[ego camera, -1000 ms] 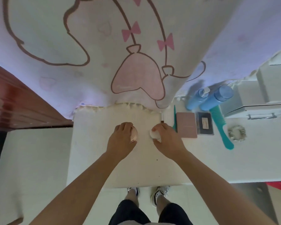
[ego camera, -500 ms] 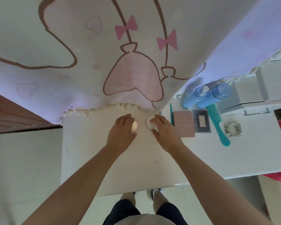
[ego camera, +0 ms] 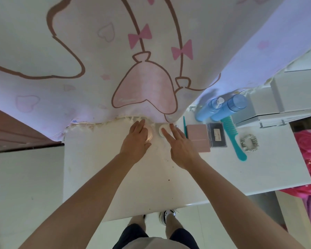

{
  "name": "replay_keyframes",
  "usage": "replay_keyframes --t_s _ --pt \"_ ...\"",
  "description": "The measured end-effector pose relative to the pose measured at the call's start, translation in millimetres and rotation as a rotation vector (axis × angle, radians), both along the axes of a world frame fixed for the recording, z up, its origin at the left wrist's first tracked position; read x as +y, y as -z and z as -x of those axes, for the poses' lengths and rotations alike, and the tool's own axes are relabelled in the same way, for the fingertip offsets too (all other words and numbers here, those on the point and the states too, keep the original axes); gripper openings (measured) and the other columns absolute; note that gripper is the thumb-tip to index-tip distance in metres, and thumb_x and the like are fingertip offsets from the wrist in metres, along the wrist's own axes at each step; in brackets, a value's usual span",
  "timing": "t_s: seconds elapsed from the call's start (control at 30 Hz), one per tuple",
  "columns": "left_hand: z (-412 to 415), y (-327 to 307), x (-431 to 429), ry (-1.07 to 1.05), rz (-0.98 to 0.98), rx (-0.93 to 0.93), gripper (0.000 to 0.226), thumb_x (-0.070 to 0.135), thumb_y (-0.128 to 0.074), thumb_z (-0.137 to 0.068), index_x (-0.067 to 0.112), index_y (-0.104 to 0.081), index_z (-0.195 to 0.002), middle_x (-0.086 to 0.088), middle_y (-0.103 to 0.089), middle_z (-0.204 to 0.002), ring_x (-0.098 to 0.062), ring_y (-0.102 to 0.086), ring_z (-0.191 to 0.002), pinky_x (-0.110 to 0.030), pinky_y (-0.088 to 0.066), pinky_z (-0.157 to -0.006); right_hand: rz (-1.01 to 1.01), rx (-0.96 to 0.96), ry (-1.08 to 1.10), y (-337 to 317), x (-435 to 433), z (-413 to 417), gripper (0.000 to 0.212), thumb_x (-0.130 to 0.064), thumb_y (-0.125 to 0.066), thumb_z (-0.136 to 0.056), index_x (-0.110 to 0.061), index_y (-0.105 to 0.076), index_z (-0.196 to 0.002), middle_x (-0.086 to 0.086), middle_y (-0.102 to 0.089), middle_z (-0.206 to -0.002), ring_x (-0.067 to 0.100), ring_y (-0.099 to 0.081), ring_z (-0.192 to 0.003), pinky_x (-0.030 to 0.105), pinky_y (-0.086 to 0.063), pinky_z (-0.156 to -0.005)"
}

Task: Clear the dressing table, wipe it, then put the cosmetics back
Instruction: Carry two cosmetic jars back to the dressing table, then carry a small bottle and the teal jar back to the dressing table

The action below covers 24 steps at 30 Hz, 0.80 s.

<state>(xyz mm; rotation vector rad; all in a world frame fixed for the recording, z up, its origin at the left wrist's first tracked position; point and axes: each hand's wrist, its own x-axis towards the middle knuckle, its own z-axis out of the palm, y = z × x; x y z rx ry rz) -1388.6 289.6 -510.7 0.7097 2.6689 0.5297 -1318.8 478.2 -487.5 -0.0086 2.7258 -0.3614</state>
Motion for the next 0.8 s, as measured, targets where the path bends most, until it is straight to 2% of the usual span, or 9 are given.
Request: replay_keyframes --t_s 0.17,0.3,0.4,0.53,0.6,0.67,0.8 --pt "-21.0 -33.9 -26.3 0.019 0.032 0.151 0.048 0.036 -0.072 -0.081 0.010 -0.056 -0.118 -0.017 -0.035 -0.152 -0.036 -0.034 -0.140 -0.048 -0.045 -0.099 -0.008 0.053 0.031 -31.5 12.4 -14.0 0.063 -0.026 -0.046 -0.100 -0.027 -0.016 -0.155 0.003 -0.007 -0.165 0.025 -0.026 -0.145 0.039 -0.042 -0.105" --pt "-47.0 -75.0 -60.8 -0.098 0.046 0.269 0.047 0.046 -0.046 -0.091 0.013 -0.057 -0.123 -0.015 -0.044 -0.147 -0.033 -0.042 -0.136 -0.047 -0.046 -0.098 -0.046 0.120 0.002 -64.7 16.1 -17.3 0.055 -0.035 -0.039 -0.102 -0.025 -0.021 -0.154 0.002 -0.013 -0.164 0.025 -0.034 -0.141 0.038 -0.040 -0.106" --pt "-75.3 -105.9 -83.8 -0.265 0.072 0.324 0.051 0.047 -0.043 -0.092 0.012 -0.056 -0.125 -0.015 -0.046 -0.146 -0.033 -0.043 -0.135 -0.048 -0.045 -0.099 -0.009 0.219 -0.086 -79.2 7.8 -13.0 0.052 -0.035 -0.043 -0.101 -0.025 -0.029 -0.151 0.002 -0.019 -0.163 0.025 -0.041 -0.137 0.039 -0.044 -0.100" --pt "-137.1 -135.0 -115.1 -0.498 0.146 0.366 0.057 0.049 -0.041 -0.093 0.013 -0.050 -0.137 -0.014 -0.042 -0.149 -0.033 -0.041 -0.136 -0.048 -0.042 -0.102 0.164 0.264 -0.265 -81.5 -28.8 -8.0 0.053 -0.025 -0.050 -0.097 -0.019 -0.037 -0.149 0.007 -0.027 -0.160 0.032 -0.041 -0.137 0.045 -0.046 -0.098" --pt "-176.7 -149.3 -132.0 -0.638 0.199 0.353 0.062 0.052 -0.037 -0.094 0.015 -0.044 -0.142 -0.013 -0.039 -0.151 -0.033 -0.040 -0.136 -0.047 -0.039 -0.104 0.191 0.275 -0.367 -85.1 -58.6 -12.2 0.053 -0.027 -0.045 -0.100 -0.018 -0.033 -0.151 0.007 -0.025 -0.161 0.028 -0.035 -0.142 0.041 -0.041 -0.104" --pt "-216.7 -166.1 -151.7 -0.792 0.249 0.328 0.066 0.055 -0.030 -0.095 0.018 -0.035 -0.148 -0.011 -0.033 -0.155 -0.031 -0.034 -0.141 -0.046 -0.032 -0.109 0.237 0.307 -0.451 -93.5 -94.0 -21.5 0.054 -0.030 -0.044 -0.101 -0.018 -0.031 -0.153 0.007 -0.024 -0.161 0.026 -0.034 -0.143 0.040 -0.037 -0.108" --pt "-292.8 -214.0 -197.1 -1.051 0.335 0.340 0.066 0.057 -0.033 -0.099 0.025 -0.017 -0.154 -0.006 -0.017 -0.161 -0.027 -0.018 -0.148 -0.044 -0.016 -0.116 0.389 0.395 -0.630 -125.6 -175.5 -49.1 0.054 -0.031 -0.053 -0.097 -0.015 -0.041 -0.148 0.014 -0.037 -0.154 0.031 -0.048 -0.131 0.043 -0.049 -0.096"
